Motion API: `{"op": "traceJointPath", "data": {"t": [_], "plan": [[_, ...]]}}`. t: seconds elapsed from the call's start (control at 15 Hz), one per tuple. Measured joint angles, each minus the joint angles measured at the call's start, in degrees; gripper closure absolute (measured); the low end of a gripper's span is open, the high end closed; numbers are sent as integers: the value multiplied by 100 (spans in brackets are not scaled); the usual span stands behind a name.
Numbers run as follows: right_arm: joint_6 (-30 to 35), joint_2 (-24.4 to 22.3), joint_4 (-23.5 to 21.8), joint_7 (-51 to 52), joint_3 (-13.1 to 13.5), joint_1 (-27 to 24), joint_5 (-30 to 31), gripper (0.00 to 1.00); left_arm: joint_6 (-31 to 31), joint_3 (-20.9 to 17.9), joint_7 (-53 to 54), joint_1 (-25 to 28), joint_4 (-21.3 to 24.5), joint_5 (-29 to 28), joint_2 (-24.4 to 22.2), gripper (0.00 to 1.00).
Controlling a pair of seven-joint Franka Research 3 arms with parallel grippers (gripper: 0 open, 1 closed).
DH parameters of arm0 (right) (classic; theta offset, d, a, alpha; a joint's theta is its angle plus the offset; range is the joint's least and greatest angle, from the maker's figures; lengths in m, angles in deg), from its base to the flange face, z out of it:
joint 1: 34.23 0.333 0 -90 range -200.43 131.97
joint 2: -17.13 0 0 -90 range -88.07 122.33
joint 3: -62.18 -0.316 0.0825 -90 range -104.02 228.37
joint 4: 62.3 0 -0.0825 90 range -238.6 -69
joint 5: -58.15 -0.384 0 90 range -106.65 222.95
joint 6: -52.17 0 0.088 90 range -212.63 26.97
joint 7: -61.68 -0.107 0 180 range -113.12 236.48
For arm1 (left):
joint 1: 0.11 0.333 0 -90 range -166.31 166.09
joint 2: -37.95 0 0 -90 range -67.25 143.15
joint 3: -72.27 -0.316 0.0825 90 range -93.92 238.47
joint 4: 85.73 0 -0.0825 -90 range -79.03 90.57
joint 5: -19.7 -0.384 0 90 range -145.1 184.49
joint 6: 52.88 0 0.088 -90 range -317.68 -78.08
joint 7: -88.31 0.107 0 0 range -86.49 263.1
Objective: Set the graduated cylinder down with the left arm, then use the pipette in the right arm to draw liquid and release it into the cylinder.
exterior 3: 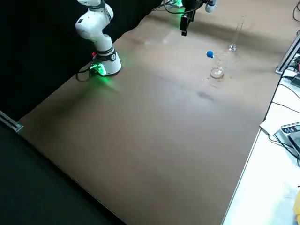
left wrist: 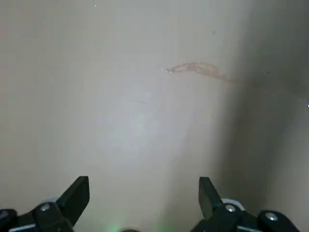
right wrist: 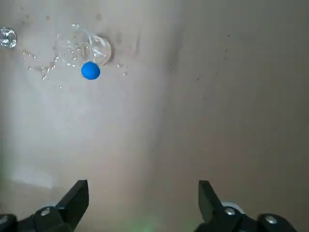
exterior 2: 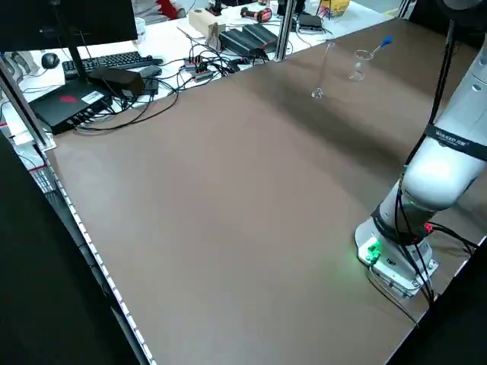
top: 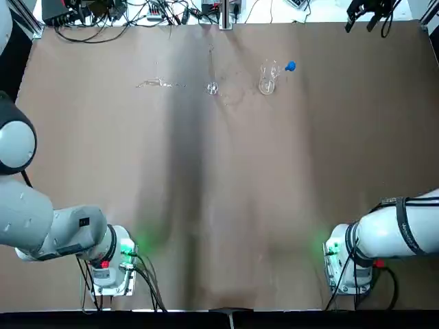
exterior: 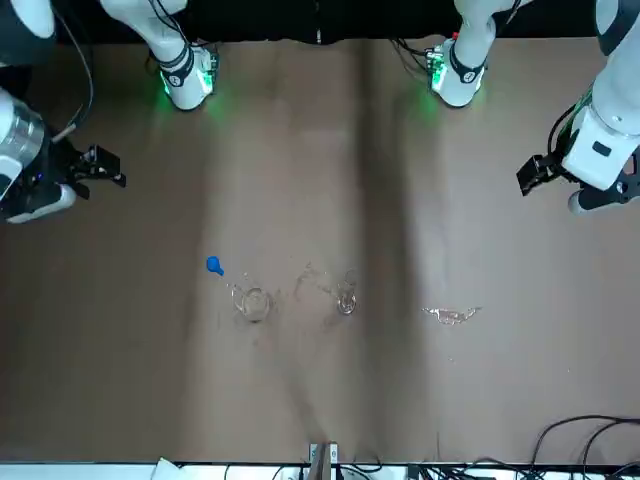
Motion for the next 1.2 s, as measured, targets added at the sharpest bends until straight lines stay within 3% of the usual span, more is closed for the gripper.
{"op": "traceJointPath", "data": {"t": [0.2,0.93,1.2], "plan": [[-50,-314,-383,-360,-350,-132,81,0,0,0,0,7,0,3,0,0],[-88,-333,-395,-440,-359,-309,456,0,0,4,26,11,-6,155,-4,0],[-89,-333,-395,-449,-355,-413,460,0,0,4,565,28,-6,180,-5,0]]}}
